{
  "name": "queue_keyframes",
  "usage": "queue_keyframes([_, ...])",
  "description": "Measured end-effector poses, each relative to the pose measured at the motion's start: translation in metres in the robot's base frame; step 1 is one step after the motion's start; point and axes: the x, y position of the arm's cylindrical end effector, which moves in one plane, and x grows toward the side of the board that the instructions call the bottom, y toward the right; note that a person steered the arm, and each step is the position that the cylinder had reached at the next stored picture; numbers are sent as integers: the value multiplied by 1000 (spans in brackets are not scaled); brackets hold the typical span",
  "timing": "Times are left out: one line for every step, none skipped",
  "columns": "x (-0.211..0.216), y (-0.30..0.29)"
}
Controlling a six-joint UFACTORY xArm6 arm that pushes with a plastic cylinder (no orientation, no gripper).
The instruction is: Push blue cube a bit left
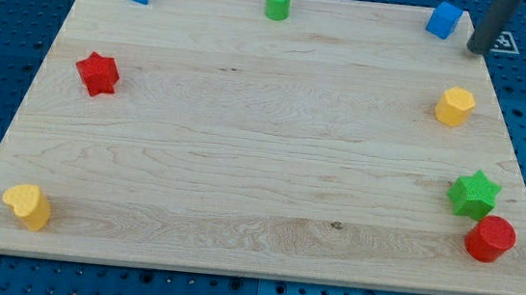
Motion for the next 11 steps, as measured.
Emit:
queue_keyframes([-49, 0])
queue_keyframes([-49, 0])
queue_keyframes([-38, 0])
queue_keyframes([-32, -1])
queue_keyframes([-32, -1])
queue_keyframes([-27, -2])
queue_keyframes([-24, -2])
queue_keyframes([-23, -7])
queue_keyframes([-18, -21])
queue_keyframes([-17, -26])
queue_keyframes([8, -12])
